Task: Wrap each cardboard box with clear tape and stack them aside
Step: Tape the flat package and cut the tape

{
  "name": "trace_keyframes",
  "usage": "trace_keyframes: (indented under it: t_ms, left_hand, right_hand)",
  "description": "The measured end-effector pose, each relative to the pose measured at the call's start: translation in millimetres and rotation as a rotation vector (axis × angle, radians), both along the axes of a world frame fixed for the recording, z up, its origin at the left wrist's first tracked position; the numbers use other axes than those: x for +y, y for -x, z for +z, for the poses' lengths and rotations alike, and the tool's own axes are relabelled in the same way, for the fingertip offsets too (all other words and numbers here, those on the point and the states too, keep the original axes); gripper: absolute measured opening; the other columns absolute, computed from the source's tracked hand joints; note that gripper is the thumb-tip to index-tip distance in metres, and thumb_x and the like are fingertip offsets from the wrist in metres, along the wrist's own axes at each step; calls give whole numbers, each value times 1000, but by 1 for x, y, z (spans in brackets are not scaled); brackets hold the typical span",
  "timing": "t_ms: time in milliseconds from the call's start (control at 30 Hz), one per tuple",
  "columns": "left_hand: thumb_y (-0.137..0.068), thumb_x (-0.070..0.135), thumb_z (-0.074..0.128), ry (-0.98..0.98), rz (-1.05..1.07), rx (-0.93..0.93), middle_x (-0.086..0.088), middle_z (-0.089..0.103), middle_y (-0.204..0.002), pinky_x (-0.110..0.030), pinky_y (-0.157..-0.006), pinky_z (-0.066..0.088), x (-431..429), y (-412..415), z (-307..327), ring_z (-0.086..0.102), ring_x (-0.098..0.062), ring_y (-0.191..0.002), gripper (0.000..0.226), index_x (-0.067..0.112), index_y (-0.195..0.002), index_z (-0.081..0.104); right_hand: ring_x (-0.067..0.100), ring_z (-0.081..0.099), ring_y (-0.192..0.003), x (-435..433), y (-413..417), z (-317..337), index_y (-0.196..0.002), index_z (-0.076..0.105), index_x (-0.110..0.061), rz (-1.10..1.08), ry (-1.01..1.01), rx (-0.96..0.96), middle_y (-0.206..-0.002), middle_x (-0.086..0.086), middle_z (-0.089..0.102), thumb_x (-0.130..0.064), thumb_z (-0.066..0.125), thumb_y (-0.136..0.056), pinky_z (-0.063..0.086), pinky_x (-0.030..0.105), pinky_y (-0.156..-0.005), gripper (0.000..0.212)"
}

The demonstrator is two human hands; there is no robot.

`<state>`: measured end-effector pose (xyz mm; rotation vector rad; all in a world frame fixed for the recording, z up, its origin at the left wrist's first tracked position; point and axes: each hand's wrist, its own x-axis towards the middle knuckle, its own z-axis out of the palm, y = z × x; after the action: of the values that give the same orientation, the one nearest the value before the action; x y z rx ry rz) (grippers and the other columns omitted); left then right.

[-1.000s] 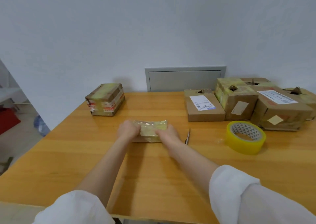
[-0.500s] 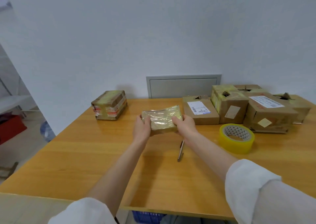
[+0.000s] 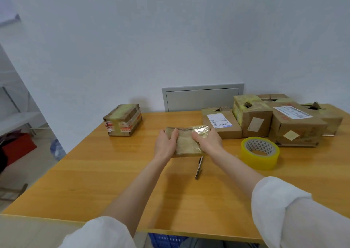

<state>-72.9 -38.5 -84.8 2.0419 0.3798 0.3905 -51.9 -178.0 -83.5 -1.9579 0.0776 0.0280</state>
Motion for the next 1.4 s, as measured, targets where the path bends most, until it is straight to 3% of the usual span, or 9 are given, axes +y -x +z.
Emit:
trace_keyframes:
  t_ms: [200, 300, 400, 500, 600, 767, 867, 1000, 1400]
  left_hand:
    - [-103, 41, 25, -154, -41, 51, -14, 54, -131, -40, -100, 38, 35, -14, 11, 49, -31, -119, 48, 8, -128, 48]
    - [-102, 44, 29, -190, 2, 79, -14, 28, -154, -43, -113, 27, 46, -23, 22, 27, -30, -141, 61, 6, -150, 22]
    - [-95, 56, 42, 188, -21, 135, -14, 39, -146, -42, -95, 47, 39, -27, 36, 45, -33, -127, 73, 8, -147, 28]
    - [-93, 45, 55, 557, -185, 169, -13, 63, -112, -39, -73, 57, 36, -34, 38, 63, -28, -96, 52, 4, -125, 54]
    - [-94, 11, 52, 564, -55, 152, -18, 61, -115, -37, -59, 58, 51, -45, 34, 63, -29, -96, 37, 0, -128, 48]
    - [-98, 10, 45, 557, 7, 190, -16, 54, -125, -37, -64, 59, 88, -63, 27, 61, -26, -96, 38, 4, -136, 40]
    - [-99, 13, 43, 376, 10, 179, -13, 52, -132, -34, -72, 58, 106, -81, 21, 60, -24, -102, 45, 7, -143, 36]
    - [-99, 17, 46, -475, 90, 80, -12, 41, -146, -36, -105, 37, 131, -102, 11, 42, -26, -132, 47, 8, -144, 37]
    - [-97, 22, 46, -789, 9, 349, -10, 63, -114, -35, -70, 42, 155, -151, -35, 59, -29, -104, 24, 10, -112, 61]
  right_hand:
    - [27, 64, -96, -3, -12, 7, -120, 56, -2, 77, -244, 176, -105, 12, 66, -27, 59, -90, 56, 41, -82, 39]
    - [22, 63, -96, 8, -21, 14, -111, 57, -11, 52, -200, 13, -103, 4, 64, -25, 70, -84, 56, 38, -80, 33]
    - [15, 58, -91, 31, -18, 21, -99, 51, -23, 0, 142, -281, -97, -9, 59, -31, 71, -84, 44, 30, -71, 27]
    - [18, 57, -94, 60, -16, 17, -103, 54, -25, 173, 249, -360, -106, -5, 63, -25, 68, -84, 41, 30, -70, 24]
    - [17, 53, -108, 79, -20, 15, -114, 63, -25, 269, 267, -376, -122, -2, 61, -25, 61, -86, 47, 32, -81, 27]
    - [25, 54, -116, 90, -61, 12, -139, 42, -23, 137, 103, -22, -135, 4, 50, -36, 63, -90, 50, 37, -87, 55]
    - [26, 63, -101, 114, -85, 3, -135, 46, -19, 186, -314, 225, -125, 9, 59, -18, 69, -87, 55, 29, -60, 53]
    - [27, 64, -103, 153, -115, -13, -133, 48, -16, 95, -343, 238, -128, 11, 58, -13, 71, -85, 60, 30, -66, 54]
    - [27, 60, -110, 205, -162, -32, -121, 66, -16, 226, 27, 135, -124, 6, 65, -12, 50, -91, 49, 36, -95, 34]
